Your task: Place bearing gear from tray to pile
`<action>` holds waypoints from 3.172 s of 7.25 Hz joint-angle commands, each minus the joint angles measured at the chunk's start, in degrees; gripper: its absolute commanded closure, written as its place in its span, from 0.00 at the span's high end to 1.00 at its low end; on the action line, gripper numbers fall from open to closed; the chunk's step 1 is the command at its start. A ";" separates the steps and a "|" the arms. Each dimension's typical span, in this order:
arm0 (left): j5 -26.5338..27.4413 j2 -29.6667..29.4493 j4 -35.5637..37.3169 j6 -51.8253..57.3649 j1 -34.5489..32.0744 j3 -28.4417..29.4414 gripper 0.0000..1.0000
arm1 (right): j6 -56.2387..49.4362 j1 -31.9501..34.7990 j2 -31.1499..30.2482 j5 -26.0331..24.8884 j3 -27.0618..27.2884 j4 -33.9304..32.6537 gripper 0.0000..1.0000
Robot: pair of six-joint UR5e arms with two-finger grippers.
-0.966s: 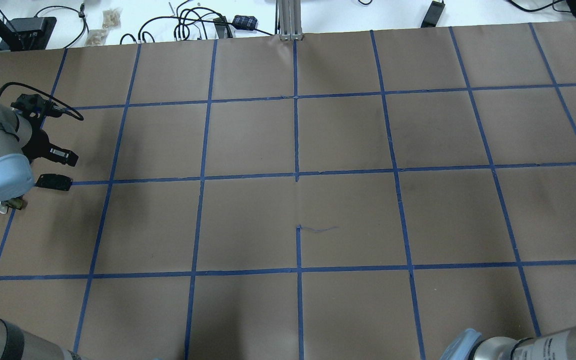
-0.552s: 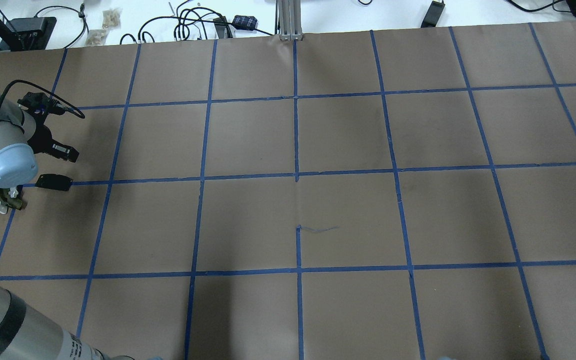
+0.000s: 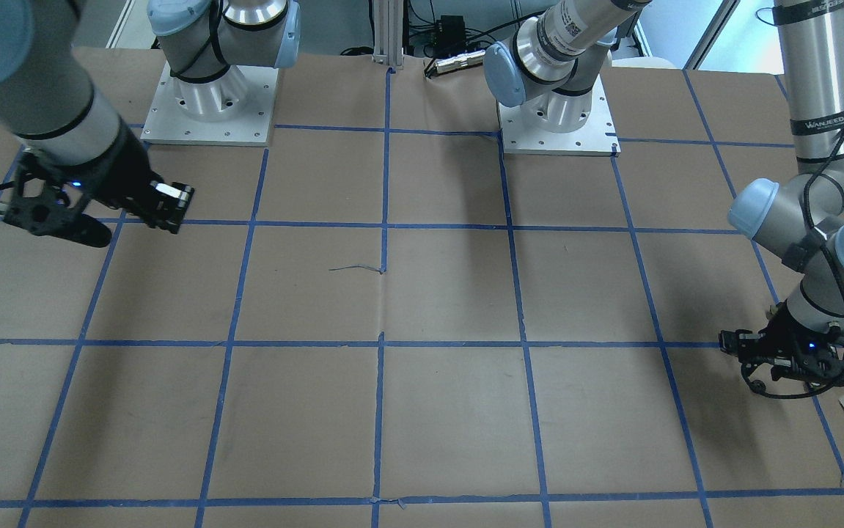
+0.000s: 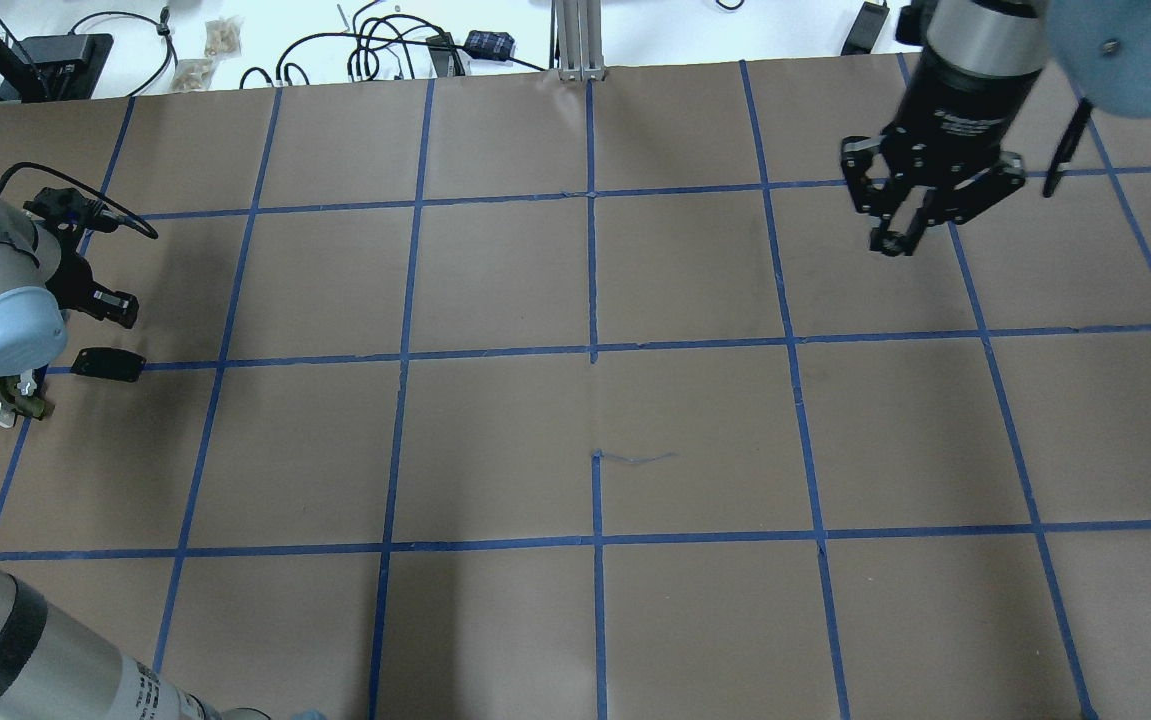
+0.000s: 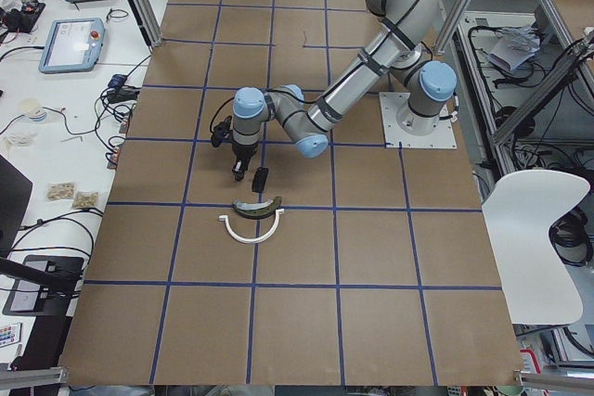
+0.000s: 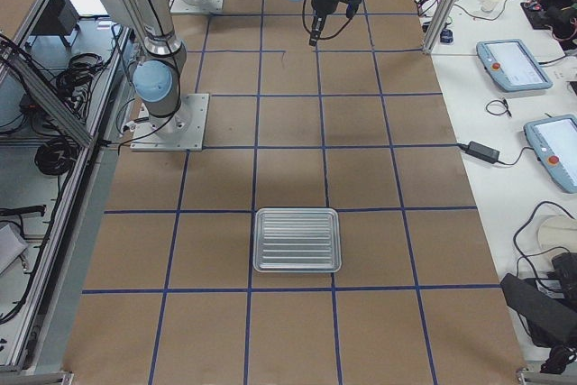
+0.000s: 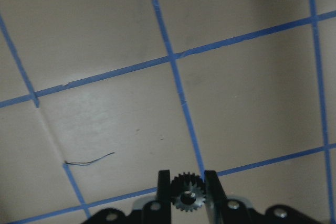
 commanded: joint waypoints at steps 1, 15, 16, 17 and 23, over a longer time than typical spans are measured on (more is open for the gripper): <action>-0.32 3.18 -4.81 -1.38 -1.35 0.75 0.58 | 13.52 11.28 5.43 4.18 0.01 -8.98 0.09; -6.12 4.73 -18.76 -66.99 -43.67 2.69 0.56 | -5.27 6.69 3.48 2.52 -3.15 -3.74 1.00; -5.60 2.09 -16.64 -71.57 -46.94 3.30 0.56 | -11.49 4.50 0.93 1.04 -3.06 -0.63 1.00; -4.03 0.06 -15.49 -72.05 -48.10 3.22 0.56 | -14.42 0.56 -1.19 1.98 -2.45 2.10 1.00; -1.46 -0.66 -15.39 -70.83 -50.22 2.08 0.44 | -13.67 -2.38 -7.55 -0.91 5.13 -11.18 1.00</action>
